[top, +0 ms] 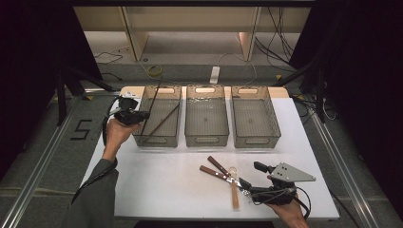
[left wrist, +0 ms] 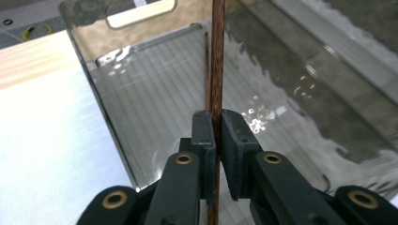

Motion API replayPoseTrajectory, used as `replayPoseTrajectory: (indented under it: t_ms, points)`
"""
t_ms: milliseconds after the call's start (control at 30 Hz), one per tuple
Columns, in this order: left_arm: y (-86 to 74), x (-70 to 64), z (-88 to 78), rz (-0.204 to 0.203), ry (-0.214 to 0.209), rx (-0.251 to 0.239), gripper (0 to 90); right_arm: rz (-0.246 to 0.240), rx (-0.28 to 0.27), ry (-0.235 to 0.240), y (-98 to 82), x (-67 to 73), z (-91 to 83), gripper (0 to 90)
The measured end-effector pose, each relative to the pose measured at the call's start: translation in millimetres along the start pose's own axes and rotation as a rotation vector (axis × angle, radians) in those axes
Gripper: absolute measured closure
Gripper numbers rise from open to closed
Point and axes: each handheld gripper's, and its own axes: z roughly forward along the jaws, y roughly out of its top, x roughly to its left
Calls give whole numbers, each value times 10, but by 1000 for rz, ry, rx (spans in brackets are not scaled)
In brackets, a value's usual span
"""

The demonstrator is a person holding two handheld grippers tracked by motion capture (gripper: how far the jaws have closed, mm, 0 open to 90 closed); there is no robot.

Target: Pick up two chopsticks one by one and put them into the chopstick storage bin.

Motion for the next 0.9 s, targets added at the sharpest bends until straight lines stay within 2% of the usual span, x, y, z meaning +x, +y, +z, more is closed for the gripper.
replayPoseTrajectory:
  t_ms: [200, 267, 400, 533, 667, 767, 833, 900]
  points:
    - [-34, 9, 42, -34, 32, 16, 740, 0, -1, -1, 3, -2, -7, 232]
    - [-25, 1, 24, -44, 30, 15, 696, -2, 1, -2, 3, -2, -12, 232]
    - [3, -59, -30, -47, 23, 18, 558, -3, -1, -2, 6, 3, -15, 232]
    - [33, -141, -113, -58, -7, -17, 424, -4, -6, 2, 12, 10, -17, 232]
    - [43, -258, -216, -40, -23, -44, 330, -4, -4, 3, 16, 12, -17, 232]
    - [25, -365, -291, -20, -39, -64, 276, -8, 3, 6, 21, 15, -12, 232]
    - [1, -449, -334, -16, -72, -70, 249, -9, 6, 10, 27, 18, -7, 232]
    - [-17, -533, -374, -10, -86, -81, 231, -10, 7, 14, 32, 23, 0, 232]
